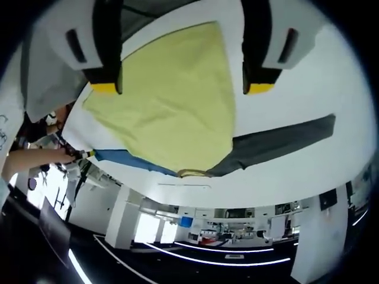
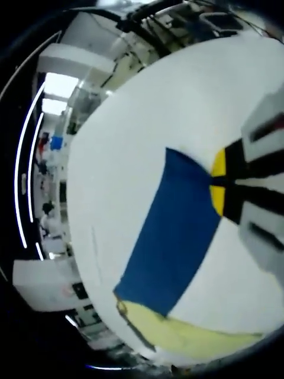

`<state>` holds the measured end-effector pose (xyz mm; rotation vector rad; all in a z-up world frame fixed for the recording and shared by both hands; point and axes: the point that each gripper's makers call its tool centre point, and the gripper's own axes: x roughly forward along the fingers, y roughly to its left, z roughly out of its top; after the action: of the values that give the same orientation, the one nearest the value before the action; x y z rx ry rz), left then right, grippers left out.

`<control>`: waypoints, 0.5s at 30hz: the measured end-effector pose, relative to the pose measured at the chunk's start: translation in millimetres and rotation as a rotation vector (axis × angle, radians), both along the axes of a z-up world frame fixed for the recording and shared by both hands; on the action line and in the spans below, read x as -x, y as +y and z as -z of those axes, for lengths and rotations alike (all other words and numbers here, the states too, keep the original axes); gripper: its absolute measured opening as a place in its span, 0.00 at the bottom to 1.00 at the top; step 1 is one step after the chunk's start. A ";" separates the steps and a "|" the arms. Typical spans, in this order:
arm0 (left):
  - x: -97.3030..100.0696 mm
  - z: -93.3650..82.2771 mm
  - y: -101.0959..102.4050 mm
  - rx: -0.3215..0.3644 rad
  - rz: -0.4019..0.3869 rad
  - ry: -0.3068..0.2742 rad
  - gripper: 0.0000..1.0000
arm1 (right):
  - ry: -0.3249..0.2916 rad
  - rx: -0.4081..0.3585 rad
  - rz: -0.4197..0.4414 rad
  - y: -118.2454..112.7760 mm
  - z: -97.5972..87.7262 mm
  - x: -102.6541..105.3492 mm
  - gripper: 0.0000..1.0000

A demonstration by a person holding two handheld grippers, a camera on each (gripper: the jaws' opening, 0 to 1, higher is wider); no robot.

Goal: Fold the garment on the visible template until the final outline fits inside the template.

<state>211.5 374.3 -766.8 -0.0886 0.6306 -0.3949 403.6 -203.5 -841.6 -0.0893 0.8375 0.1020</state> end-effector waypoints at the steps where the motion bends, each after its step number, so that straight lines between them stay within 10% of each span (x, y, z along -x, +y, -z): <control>1: -0.2 1.2 0.5 0.002 -0.002 0.002 0.80 | -0.004 0.007 0.002 0.1 -2.0 0.5 0.00; 15: -0.4 4.0 -3.2 -0.006 0.010 -0.020 0.79 | -0.098 -0.050 0.047 9.1 -36.9 -9.5 0.00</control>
<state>211.9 371.0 -770.9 -0.0761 0.6130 -0.4035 413.1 -194.5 -804.8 -0.0277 0.7383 0.0739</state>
